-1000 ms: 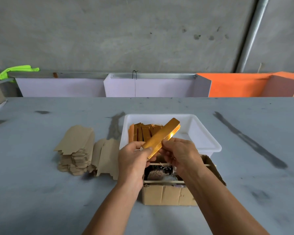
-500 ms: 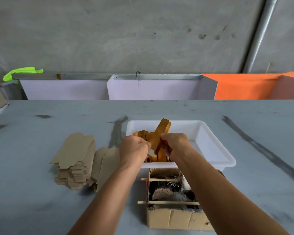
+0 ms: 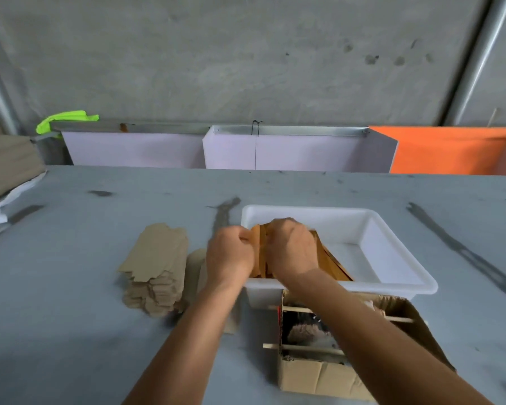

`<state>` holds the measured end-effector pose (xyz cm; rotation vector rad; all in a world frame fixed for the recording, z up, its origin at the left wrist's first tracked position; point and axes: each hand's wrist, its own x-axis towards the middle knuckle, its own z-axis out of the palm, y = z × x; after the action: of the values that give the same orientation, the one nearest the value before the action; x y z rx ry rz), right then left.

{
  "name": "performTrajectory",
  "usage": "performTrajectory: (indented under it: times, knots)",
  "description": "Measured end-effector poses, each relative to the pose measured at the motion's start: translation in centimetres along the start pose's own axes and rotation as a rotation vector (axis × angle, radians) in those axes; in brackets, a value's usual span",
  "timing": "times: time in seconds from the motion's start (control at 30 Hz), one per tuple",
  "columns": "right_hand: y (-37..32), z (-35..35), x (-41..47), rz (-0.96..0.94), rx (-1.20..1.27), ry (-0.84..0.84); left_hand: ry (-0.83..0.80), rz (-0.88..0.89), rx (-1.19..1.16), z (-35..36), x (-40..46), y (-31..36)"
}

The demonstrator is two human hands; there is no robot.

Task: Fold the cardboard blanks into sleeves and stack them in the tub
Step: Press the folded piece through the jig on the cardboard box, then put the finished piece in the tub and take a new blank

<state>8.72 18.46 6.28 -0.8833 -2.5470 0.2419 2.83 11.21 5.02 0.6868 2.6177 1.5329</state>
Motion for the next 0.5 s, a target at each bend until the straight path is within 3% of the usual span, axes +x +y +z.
performTrajectory:
  times: [0.13, 0.23, 0.5]
  knots:
    - [-3.7, -0.5, -5.6, -0.230, 0.051, -0.219, 0.006, -0.136, -0.243, -2.3, 0.8, -0.5]
    - [-5.8, 1.9, -8.8, -0.285, -0.023, -0.407, 0.054, -0.200, -0.301, -3.7, 0.3, -1.6]
    - [-7.4, 9.3, -9.7, -0.228, -0.259, -0.323, 0.078, -0.218, -0.344, -5.3, -2.7, -3.0]
